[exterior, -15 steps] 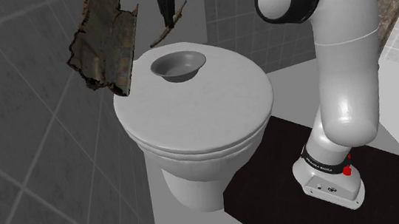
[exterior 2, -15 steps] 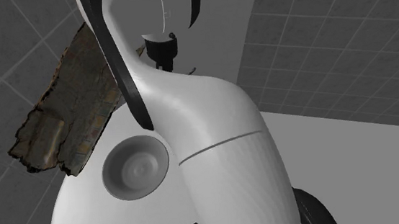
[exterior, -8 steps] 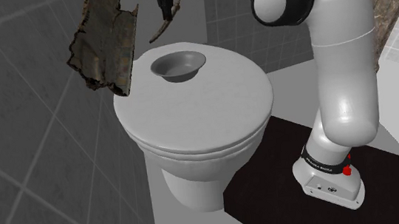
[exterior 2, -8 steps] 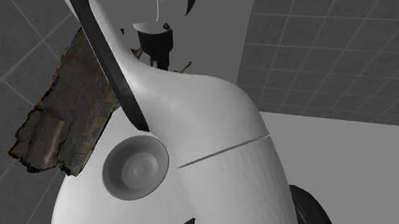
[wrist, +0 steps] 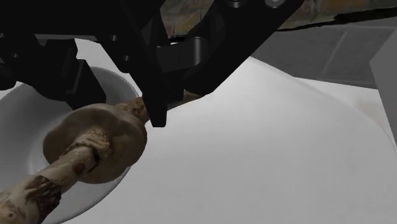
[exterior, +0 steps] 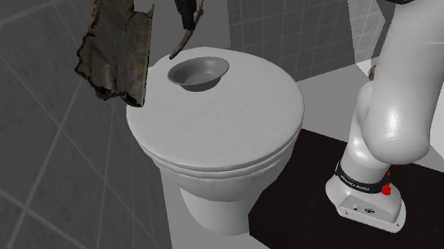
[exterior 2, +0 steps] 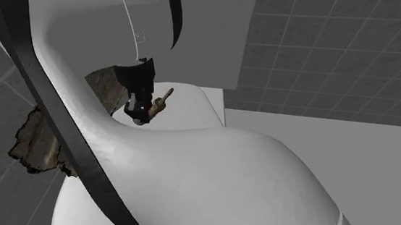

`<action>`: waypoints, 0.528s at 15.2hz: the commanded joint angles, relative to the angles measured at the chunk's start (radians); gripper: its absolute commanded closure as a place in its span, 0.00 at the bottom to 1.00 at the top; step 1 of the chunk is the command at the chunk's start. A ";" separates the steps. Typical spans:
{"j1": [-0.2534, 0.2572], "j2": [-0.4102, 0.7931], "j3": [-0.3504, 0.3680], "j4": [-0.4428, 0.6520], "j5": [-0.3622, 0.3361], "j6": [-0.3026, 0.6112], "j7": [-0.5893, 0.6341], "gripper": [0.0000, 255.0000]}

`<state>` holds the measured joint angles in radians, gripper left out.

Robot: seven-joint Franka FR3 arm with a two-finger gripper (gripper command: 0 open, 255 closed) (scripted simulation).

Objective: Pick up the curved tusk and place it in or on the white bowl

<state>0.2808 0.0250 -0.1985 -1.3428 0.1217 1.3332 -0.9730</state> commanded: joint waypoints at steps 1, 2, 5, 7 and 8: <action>0.025 -0.063 0.022 -0.071 -0.012 0.014 0.044 1.00; 0.035 -0.093 0.035 -0.105 -0.015 0.021 0.067 1.00; 0.065 -0.173 0.075 -0.193 -0.022 0.037 0.134 1.00; 0.089 -0.235 0.111 -0.257 -0.021 0.047 0.194 1.00; 0.088 -0.242 0.112 -0.279 -0.021 0.061 0.193 1.00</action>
<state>0.3651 -0.1947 -0.0933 -1.5845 0.1016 1.3784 -0.7917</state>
